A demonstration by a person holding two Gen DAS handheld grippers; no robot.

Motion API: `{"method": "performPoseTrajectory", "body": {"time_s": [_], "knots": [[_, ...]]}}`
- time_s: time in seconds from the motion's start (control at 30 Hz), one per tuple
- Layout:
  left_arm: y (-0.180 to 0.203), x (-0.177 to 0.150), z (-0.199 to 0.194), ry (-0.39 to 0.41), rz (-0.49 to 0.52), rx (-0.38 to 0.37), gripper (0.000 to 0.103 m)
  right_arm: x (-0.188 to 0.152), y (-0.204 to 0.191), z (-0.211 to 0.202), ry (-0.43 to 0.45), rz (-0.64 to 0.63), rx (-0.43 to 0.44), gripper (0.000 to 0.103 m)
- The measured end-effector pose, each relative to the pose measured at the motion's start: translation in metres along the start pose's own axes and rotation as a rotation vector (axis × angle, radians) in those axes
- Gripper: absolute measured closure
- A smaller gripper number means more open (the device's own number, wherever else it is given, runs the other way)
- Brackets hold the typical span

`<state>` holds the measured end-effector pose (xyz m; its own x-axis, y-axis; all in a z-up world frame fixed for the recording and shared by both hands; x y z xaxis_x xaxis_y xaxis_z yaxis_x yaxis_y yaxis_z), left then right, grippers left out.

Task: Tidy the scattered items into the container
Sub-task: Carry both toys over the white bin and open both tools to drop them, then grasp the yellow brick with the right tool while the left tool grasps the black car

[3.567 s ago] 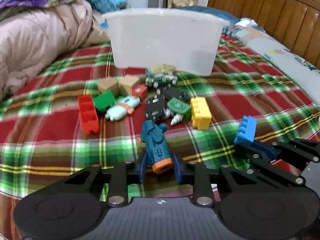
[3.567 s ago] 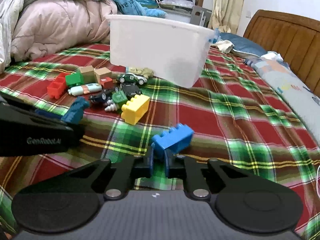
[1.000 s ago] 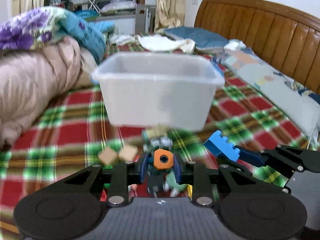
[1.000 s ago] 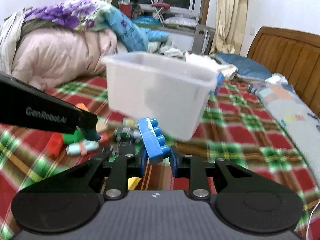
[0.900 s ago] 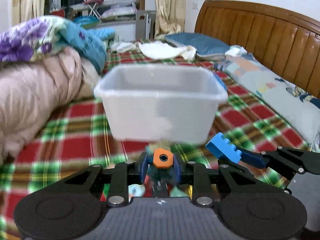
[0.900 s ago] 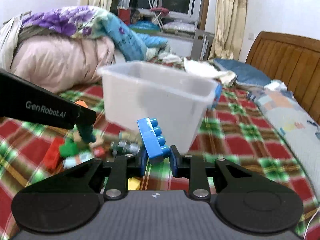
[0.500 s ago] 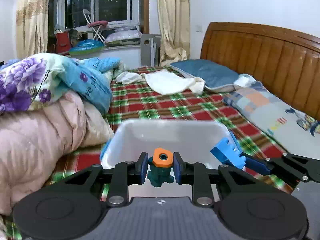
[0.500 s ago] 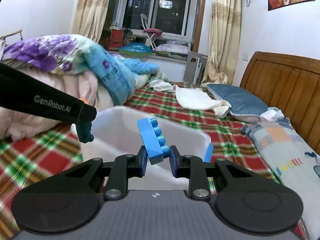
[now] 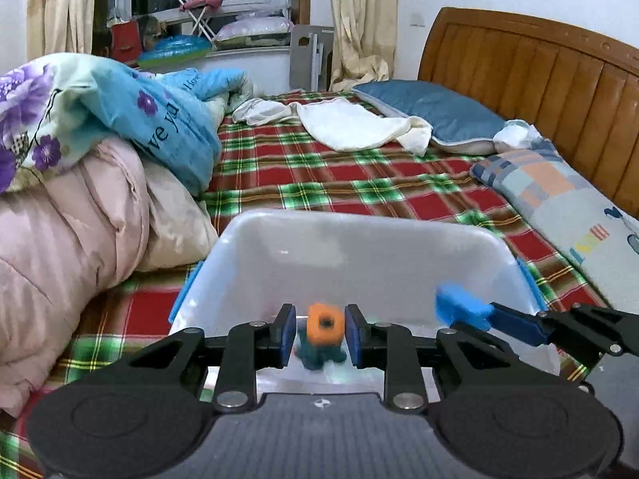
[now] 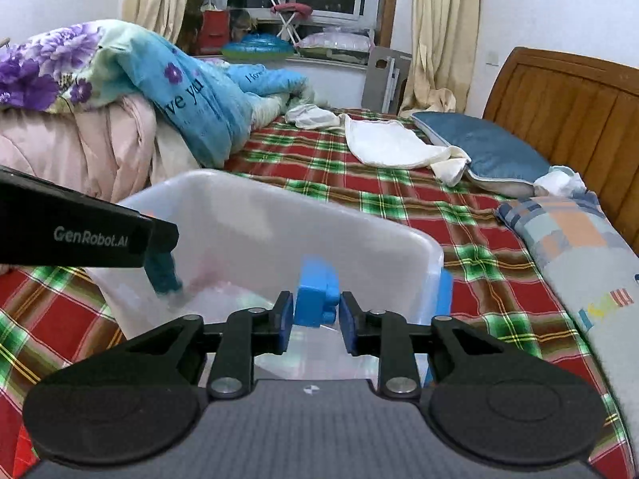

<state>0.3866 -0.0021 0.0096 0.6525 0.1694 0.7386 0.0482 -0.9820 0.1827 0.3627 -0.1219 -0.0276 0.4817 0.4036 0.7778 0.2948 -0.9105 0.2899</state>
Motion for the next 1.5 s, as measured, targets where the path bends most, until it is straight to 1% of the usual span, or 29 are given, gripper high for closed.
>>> {"method": "performPoseTrajectory", "body": {"time_s": [0.03, 0.07, 0.17, 0.2, 0.23, 0.27, 0.3, 0.37, 0.4, 0.47, 0.53, 0.63, 0.7, 0.77, 0.8, 0.87, 0.93, 1.0, 1.07, 1.2, 1.27, 1.37, 1.4, 1.5], "knots": [[-0.001, -0.002, 0.0, -0.007, -0.005, 0.001, 0.065, -0.001, 0.001, -0.001, -0.001, -0.004, -0.007, 0.057], [-0.002, -0.003, 0.0, -0.013, -0.011, 0.0, 0.063, 0.0, 0.0, -0.002, 0.005, -0.009, -0.011, 0.051], [-0.004, -0.006, -0.007, -0.01, -0.005, 0.011, 0.057, 0.0, -0.002, -0.007, 0.013, -0.03, -0.02, 0.05], [-0.004, -0.007, -0.012, 0.0, 0.008, 0.021, 0.052, 0.0, -0.002, -0.01, 0.017, -0.03, -0.02, 0.049], [-0.003, -0.008, -0.017, 0.011, 0.027, 0.033, 0.047, 0.0, -0.004, -0.015, 0.024, -0.031, -0.02, 0.046], [-0.002, -0.011, -0.024, 0.022, 0.053, 0.049, 0.045, -0.001, -0.005, -0.019, 0.03, -0.034, -0.019, 0.042], [-0.001, -0.015, -0.031, 0.035, 0.085, 0.068, 0.043, -0.001, -0.007, -0.023, 0.037, -0.035, -0.02, 0.041], [0.003, -0.026, -0.048, 0.072, 0.153, 0.11, 0.042, -0.004, -0.011, -0.036, 0.061, -0.041, -0.029, 0.04], [0.005, -0.034, -0.058, 0.094, 0.185, 0.119, 0.041, -0.007, -0.015, -0.044, 0.07, -0.047, -0.026, 0.039], [0.007, -0.048, -0.075, 0.12, 0.222, 0.115, 0.04, -0.015, -0.023, -0.057, 0.088, -0.051, -0.003, 0.038], [0.005, -0.067, -0.087, 0.12, 0.228, 0.105, 0.04, -0.028, -0.032, -0.07, 0.099, -0.06, 0.016, 0.038], [-0.003, -0.1, -0.098, 0.099, 0.21, 0.082, 0.04, -0.053, -0.046, -0.085, 0.094, -0.054, 0.047, 0.041], [-0.009, -0.121, -0.1, 0.073, 0.18, 0.067, 0.04, -0.074, -0.054, -0.093, 0.079, -0.028, 0.071, 0.041], [-0.016, -0.145, -0.098, 0.035, 0.149, 0.053, 0.04, -0.096, -0.064, -0.101, 0.058, 0.002, 0.105, 0.048], [-0.019, -0.157, -0.097, 0.014, 0.137, 0.049, 0.04, -0.106, -0.069, -0.105, 0.047, 0.005, 0.117, 0.049], [-0.025, -0.178, -0.094, -0.026, 0.107, 0.04, 0.04, -0.126, -0.079, -0.109, 0.021, 0.002, 0.131, 0.057], [-0.027, -0.192, -0.092, -0.057, 0.082, 0.022, 0.04, -0.142, -0.09, -0.107, -0.014, -0.021, 0.149, 0.063], [-0.026, -0.204, -0.092, -0.067, 0.067, -0.009, 0.04, -0.152, -0.099, -0.101, -0.042, -0.024, 0.166, 0.067], [-0.025, -0.212, -0.091, -0.07, 0.076, -0.021, 0.04, -0.158, -0.104, -0.094, -0.052, -0.033, 0.165, 0.07], [-0.029, -0.219, -0.09, -0.064, 0.088, -0.008, 0.04, -0.158, -0.109, -0.088, -0.018, -0.058, 0.17, 0.07], [-0.032, -0.221, -0.087, -0.071, 0.077, -0.007, 0.04, -0.159, -0.11, -0.083, -0.016, -0.065, 0.16, 0.078], [-0.035, -0.222, -0.082, -0.09, 0.042, -0.016, 0.04, -0.162, -0.105, -0.079, -0.025, -0.04, 0.121, 0.078], [-0.034, -0.223, -0.081, -0.096, 0.034, -0.025, 0.04, -0.164, -0.101, -0.08, -0.025, -0.035, 0.093, 0.078], [-0.029, -0.224, -0.08, -0.097, 0.04, -0.048, 0.04, -0.172, -0.089, -0.082, -0.029, -0.022, 0.043, 0.078]]}}
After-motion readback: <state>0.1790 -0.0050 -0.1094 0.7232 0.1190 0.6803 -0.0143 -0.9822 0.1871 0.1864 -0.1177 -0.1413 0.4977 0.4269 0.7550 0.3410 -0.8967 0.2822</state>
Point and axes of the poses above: each gripper's, at about its wrist camera, not at the fingertips, and z roughly the way its jaws point, y to its right, x to its top, the point moved 10 cm from there along z, roughly the way its jaws point, and after that the axes turned 12 degrees about -z, right-handed, at the moved point
